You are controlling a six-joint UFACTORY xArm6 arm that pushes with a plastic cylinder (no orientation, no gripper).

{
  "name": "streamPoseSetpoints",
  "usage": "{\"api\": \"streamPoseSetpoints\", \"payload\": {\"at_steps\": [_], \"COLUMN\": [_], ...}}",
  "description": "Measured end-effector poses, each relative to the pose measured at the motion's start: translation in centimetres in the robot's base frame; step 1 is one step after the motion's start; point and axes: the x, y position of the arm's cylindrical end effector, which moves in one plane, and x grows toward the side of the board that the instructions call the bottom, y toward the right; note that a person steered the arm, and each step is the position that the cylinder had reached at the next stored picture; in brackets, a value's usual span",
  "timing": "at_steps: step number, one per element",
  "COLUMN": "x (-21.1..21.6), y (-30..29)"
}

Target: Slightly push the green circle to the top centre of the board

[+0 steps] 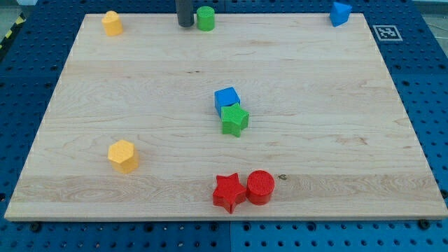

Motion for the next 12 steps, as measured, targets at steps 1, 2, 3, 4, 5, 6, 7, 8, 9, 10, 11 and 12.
{"api": "streamPoseSetpoints", "payload": {"at_steps": [1,2,3,4,5,6,7,8,9,10,11,12], "x": [-0.2,-0.2,-0.2,-0.5,-0.5,-0.5,-0.5,-0.5,0.1,0.2,0.2,1.0], "y": [0.2,1.2,1.6,2.2,2.8,2.9,3.5,3.5,1.6,0.4,0.4,-1.4]}}
